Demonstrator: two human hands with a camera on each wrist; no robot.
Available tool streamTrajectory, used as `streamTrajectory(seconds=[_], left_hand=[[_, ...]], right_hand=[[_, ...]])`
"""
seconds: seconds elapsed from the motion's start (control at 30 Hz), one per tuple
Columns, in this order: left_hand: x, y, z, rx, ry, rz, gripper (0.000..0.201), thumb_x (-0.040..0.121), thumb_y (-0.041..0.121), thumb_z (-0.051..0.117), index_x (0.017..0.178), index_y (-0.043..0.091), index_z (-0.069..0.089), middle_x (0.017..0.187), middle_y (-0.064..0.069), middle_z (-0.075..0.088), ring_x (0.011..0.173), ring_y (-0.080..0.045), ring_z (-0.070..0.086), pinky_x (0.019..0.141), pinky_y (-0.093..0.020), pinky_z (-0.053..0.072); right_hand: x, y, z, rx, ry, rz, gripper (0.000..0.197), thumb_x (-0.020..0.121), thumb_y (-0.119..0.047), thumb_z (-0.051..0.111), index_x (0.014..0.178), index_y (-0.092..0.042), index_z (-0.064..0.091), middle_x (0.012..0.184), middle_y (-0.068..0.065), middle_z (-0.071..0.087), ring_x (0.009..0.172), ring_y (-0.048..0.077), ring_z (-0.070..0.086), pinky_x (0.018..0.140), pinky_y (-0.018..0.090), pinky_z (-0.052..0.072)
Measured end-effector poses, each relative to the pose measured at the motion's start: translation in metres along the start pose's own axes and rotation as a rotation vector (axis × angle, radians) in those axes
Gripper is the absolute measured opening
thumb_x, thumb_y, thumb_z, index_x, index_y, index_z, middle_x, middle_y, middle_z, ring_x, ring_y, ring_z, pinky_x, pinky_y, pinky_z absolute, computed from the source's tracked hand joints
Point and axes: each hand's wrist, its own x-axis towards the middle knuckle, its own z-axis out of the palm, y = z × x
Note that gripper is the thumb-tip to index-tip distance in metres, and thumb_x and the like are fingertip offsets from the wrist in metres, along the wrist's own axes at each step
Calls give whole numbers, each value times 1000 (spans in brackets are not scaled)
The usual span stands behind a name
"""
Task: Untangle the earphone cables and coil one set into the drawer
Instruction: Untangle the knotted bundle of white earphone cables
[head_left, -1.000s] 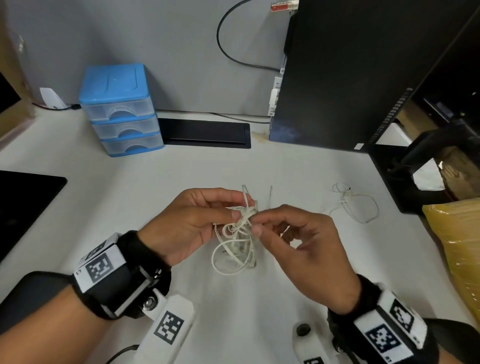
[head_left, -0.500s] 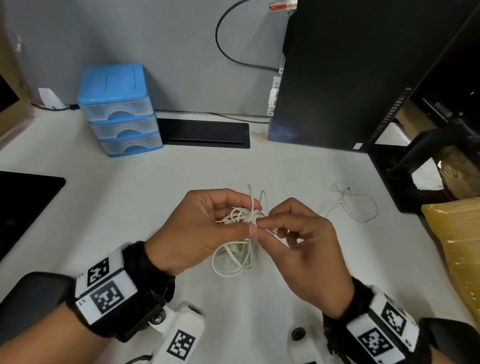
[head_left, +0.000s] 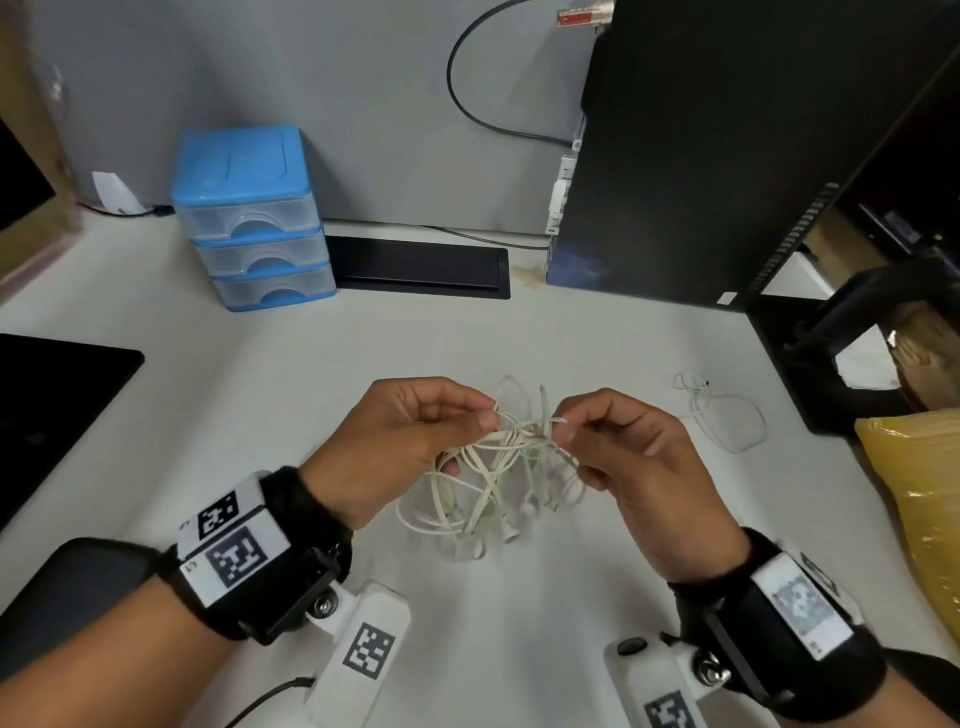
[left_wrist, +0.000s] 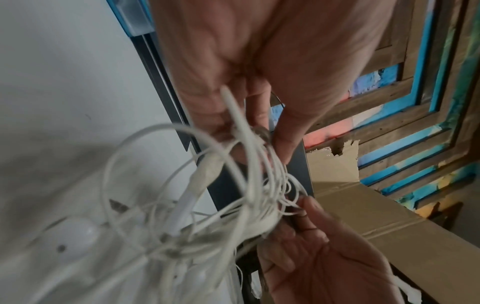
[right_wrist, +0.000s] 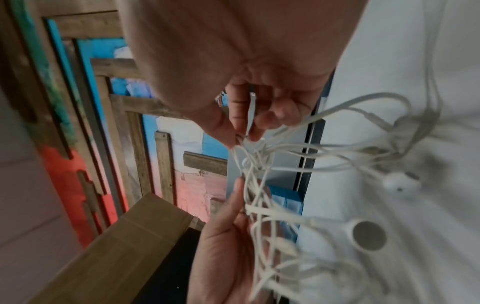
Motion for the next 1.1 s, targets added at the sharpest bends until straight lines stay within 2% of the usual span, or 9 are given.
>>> streamTrajectory(seconds=[0.1,0.23,0.4,0.53,0.7,0.77,0.87,0.97,1.1], left_hand=[[0,-5,5,63,106,63,13,82,6,73,84,10,60,62,-2,60,46,-13,44,46,-20,38],[0,-14,7,328,172,240,23,86,7,70,76,17,52,60,5,49,45,-13,37,51,-18,36],[4,-17,0,447,263,324,22,85,7,68,73,19,55,62,3,49,51,-8,42,56,-17,40],[6,-19,-3,481,269,326,23,85,9,69,72,24,57,66,-6,55,54,-11,46,58,-14,39],[14,-20,-15,488,335,260,21,83,9,71,70,22,60,66,-6,61,54,-17,51,59,-35,47],[16,-17,-18,466,342,248,19,83,10,72,71,19,61,67,-8,64,54,-20,53,62,-37,50],[15,-13,-17,464,344,294,18,83,9,71,72,19,61,72,-14,62,67,-30,58,66,-27,50],[13,-15,-15,473,326,314,18,85,10,70,74,20,60,72,-14,60,70,-31,57,64,-15,46],[8,-15,-8,449,302,338,18,85,10,71,74,19,60,70,-11,59,55,-27,50,56,-12,40]], right_hand=[[-4,-2,5,-15,12,-35,5,75,-9,70,72,-12,69,69,12,57,51,9,42,50,15,36],[-15,-2,18,164,-128,127,5,75,-9,71,76,-9,65,54,8,38,45,12,27,44,19,24],[-13,-2,16,7,-145,111,10,83,-3,70,75,-5,66,48,-10,47,41,5,32,43,15,28],[-10,0,14,-188,-62,1,7,86,-3,69,81,-1,74,49,-8,52,44,1,40,51,8,35],[-10,-14,0,2,-292,46,12,77,-20,71,77,-9,76,66,-1,58,55,10,35,53,19,27],[-7,-18,-6,50,-305,32,8,73,-18,68,70,-12,72,68,1,59,60,12,40,57,22,28],[-5,-20,-10,-46,-235,-63,15,75,-14,70,62,-9,66,65,8,61,67,17,56,68,18,44],[-7,-18,-5,-213,-168,-152,22,76,-26,76,64,-9,67,72,16,67,76,32,62,75,28,49],[-12,-19,6,-233,-251,-63,23,80,-26,77,72,-6,69,53,9,52,48,18,45,54,20,40]])
